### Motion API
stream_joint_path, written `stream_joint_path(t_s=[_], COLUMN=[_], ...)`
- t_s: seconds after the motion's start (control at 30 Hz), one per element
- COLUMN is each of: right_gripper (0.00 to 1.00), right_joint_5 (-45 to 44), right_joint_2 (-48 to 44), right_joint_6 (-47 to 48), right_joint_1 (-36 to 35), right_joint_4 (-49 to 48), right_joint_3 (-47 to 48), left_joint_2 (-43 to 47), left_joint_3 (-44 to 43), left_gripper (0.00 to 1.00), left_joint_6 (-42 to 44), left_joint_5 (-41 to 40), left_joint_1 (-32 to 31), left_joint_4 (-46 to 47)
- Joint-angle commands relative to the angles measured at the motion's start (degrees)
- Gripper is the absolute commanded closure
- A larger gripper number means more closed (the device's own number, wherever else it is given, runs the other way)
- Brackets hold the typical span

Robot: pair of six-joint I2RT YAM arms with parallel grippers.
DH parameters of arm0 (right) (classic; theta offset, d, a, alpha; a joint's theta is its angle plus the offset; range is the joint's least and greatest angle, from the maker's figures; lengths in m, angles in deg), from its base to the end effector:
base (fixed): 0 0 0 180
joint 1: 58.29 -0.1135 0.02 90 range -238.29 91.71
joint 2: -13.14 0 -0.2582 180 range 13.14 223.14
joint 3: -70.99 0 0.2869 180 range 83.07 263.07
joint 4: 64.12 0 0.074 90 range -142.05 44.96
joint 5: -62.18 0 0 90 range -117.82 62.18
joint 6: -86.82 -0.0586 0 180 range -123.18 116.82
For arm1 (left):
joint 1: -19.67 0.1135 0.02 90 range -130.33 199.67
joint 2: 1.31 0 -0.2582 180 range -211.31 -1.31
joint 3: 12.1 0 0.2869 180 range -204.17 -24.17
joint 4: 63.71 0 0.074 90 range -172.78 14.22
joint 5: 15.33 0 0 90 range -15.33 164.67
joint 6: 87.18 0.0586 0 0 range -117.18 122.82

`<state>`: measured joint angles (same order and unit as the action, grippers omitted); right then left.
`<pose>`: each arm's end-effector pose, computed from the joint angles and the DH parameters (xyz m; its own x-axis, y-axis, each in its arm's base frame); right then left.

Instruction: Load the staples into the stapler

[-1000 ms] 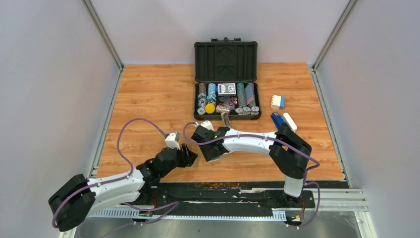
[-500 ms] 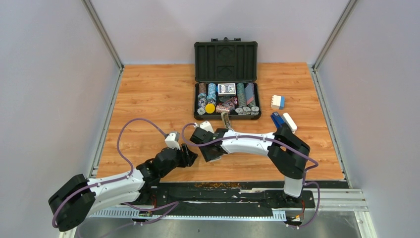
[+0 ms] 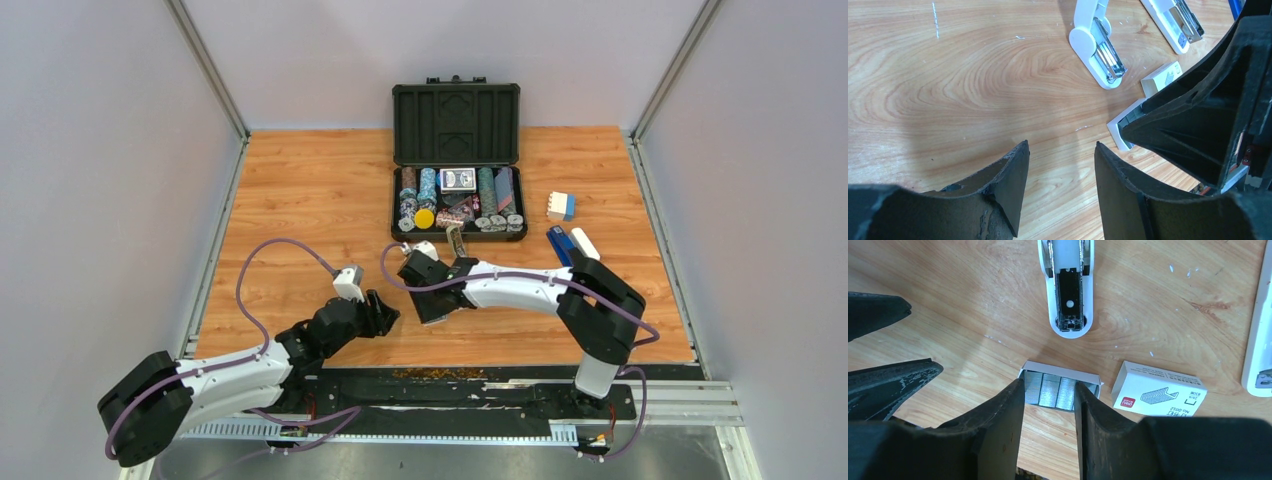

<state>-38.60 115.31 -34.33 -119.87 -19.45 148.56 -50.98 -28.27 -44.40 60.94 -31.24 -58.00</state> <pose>0.1914 0.3306 0.1234 -0.8116 -0.4320 -0.3934 -0.4822 0.8754 0.0334 0.1419 -0.1526 0.0909 -0.6559 -0.3234 -0.6821 0.2064 0.7923 -0.5742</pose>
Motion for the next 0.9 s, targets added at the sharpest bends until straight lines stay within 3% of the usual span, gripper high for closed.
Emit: stream_joint_path(t_s=[0.0, 0.5, 0.87], right_gripper=[0.75, 0.81, 0.74], right_joint_5=[7.22, 6.90, 5.38], right_joint_2=[-1.78, -8.38, -6.25], right_joint_6=[1.01, 3.63, 3.39], right_joint_1=[1.39, 2.65, 2.65], right_joint_4=[-3.74, -4.14, -3.08], right_joint_3=[-4.14, -4.93, -4.31], left_joint_2=[-0.14, -2.22, -10.62], left_joint_3=[-0.10, -0.62, -2.81], left_gripper=[0.41, 0.40, 0.40], left_joint_6=[-0.13, 0.65, 2.81], left_joint_5=[-0.16, 1.40, 7.49], left_joint_1=[-0.14, -0.15, -0.15], left_joint_4=[1.53, 3.65, 10.78])
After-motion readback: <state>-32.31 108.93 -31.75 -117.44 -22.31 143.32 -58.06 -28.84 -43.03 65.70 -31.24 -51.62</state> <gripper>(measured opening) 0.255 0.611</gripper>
